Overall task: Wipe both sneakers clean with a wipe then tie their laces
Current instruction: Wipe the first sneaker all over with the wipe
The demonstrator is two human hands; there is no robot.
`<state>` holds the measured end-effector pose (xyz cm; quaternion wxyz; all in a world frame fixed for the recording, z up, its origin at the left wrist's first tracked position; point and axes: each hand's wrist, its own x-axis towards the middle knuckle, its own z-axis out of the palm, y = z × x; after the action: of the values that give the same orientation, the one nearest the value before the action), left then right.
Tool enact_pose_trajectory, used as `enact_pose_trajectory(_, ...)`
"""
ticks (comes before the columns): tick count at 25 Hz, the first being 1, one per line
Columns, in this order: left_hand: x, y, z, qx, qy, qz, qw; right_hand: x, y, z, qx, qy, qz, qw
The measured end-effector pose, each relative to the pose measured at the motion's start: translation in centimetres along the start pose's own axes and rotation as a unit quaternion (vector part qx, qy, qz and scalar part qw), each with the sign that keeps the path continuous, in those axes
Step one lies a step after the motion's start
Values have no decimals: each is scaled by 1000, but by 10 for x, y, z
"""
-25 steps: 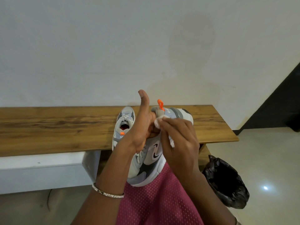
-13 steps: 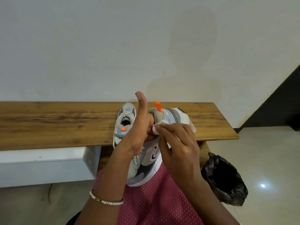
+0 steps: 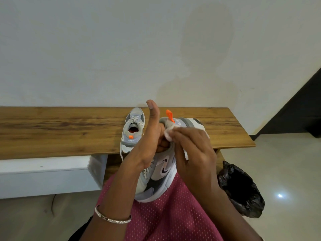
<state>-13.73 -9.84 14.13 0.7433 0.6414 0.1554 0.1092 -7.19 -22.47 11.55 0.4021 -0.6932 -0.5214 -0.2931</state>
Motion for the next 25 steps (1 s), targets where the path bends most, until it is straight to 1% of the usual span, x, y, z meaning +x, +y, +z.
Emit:
enact_pose_trajectory(3, -2, 4, 5, -3, 2, -6, 1000, -8, 1, 0, -24, -2, -25, 999)
enact_pose_trajectory(5, -5, 8, 12, -6, 24, -11, 1000, 4, 6, 1, -7, -3, -6, 1000)
enact_pose_trajectory(9, -13, 19, 21, 11, 59, -6, 998, 32, 15, 2, 73, -12, 68, 995)
enact_pose_trajectory(11, -12, 17, 19, -3, 59, 1, 998, 31, 16, 3, 86, -23, 59, 994)
enact_pose_trajectory(14, -7, 13, 11, -55, 32, -12, 998, -2, 8, 7, 43, -30, 17, 998)
enact_pose_trajectory(16, -5, 14, 5, -33, 15, -15, 999, -33, 4, 9, -13, -49, -21, 998)
enact_pose_trajectory(18, -4, 16, 6, 2, 48, -4, 999, -53, 7, 10, -42, -67, -45, 996)
enact_pose_trajectory(19, -4, 17, 6, 8, 66, -2, 998, -56, 9, 10, -47, -72, -49, 995)
enact_pose_trajectory(20, -4, 18, 7, 7, 64, -4, 998, -55, 11, 10, -48, -72, -49, 995)
enact_pose_trajectory(22, -8, 19, 13, 22, 41, -7, 999, -40, 18, 13, -53, -48, -44, 997)
enact_pose_trajectory(25, -15, 25, 21, 2, 80, -6, 997, -6, 29, 15, -59, -25, -15, 998)
